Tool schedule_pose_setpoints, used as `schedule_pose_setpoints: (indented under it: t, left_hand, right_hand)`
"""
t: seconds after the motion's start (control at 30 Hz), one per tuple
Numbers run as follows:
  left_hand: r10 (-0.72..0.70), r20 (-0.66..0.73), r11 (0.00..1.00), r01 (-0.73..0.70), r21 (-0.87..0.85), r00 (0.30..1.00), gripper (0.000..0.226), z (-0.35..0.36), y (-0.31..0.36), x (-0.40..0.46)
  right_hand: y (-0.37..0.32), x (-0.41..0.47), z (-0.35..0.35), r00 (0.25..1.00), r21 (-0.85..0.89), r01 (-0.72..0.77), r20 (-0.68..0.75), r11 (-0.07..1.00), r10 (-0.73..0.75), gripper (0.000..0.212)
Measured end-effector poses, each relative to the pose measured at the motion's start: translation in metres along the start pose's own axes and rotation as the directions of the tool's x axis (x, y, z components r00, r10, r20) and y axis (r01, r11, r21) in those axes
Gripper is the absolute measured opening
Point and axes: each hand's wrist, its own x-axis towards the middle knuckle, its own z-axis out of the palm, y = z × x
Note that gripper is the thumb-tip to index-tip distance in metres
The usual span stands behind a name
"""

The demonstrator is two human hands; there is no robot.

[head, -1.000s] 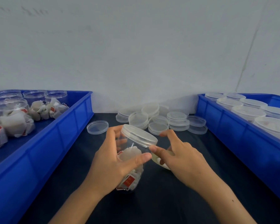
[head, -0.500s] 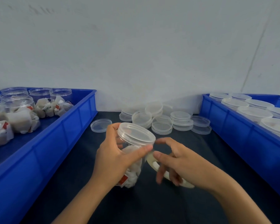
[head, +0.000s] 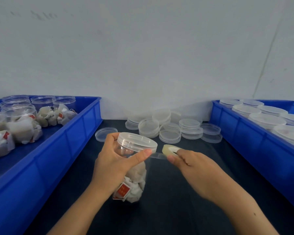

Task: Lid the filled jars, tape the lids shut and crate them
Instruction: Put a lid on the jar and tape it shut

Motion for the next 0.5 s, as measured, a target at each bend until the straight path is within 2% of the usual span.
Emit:
schedule_pose_setpoints:
  t: [0.17, 0.33, 0.5]
  left_hand:
    - [-0.016, 0.098, 0.99, 0.029, -0.137, 0.995, 0.077, 0.001, 0.003, 0.0]
    - [-0.018, 0.153, 0.976, 0.05, -0.212, 0.988, 0.08, -0.002, 0.002, 0.0]
    - [-0.029, 0.198, 0.97, 0.076, -0.232, 0.98, 0.102, -0.003, 0.001, -0.001]
  right_hand:
    - [-0.002, 0.003, 0.003, 0.996, -0.088, 0.072, -0.044, 0.993, -0.076, 0.044]
    - [-0.006, 0.004, 0.007, 0.988, -0.127, 0.099, -0.102, 0.987, -0.112, 0.042]
    - [-0.008, 0.004, 0.013, 0.984, -0.128, 0.097, -0.139, 0.987, -0.115, 0.042]
